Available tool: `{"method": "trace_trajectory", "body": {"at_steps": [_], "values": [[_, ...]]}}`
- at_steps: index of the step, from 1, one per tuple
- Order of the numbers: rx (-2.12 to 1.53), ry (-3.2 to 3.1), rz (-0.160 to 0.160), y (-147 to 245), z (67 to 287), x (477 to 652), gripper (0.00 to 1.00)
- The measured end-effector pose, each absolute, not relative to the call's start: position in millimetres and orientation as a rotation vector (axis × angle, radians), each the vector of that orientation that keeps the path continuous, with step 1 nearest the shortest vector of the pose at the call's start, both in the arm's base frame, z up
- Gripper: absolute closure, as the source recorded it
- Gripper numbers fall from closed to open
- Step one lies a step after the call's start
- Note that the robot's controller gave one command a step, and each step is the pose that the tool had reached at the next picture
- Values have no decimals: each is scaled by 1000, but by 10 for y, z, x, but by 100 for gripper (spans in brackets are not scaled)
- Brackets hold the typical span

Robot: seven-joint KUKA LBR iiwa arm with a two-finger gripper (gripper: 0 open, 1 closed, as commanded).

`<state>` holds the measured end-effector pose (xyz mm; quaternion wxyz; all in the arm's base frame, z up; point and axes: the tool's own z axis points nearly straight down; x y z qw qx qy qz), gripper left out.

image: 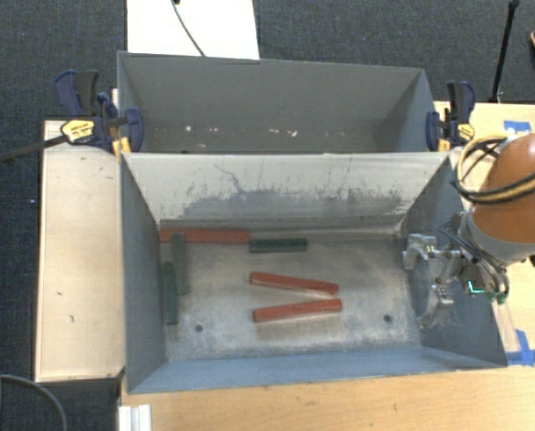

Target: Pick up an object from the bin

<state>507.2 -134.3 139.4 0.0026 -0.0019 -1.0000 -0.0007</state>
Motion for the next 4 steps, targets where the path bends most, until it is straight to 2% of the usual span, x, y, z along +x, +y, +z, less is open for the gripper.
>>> {"method": "trace_trajectory", "body": {"at_steps": [1,2,3,4], "values": [[266,-3127,-7,-418,680,5091,0],[478,-3112,-5,402,710,5605,0],[476,-3109,0,360,709,5595,100],[955,-2999,2,-18,1049,5500,100]]}}
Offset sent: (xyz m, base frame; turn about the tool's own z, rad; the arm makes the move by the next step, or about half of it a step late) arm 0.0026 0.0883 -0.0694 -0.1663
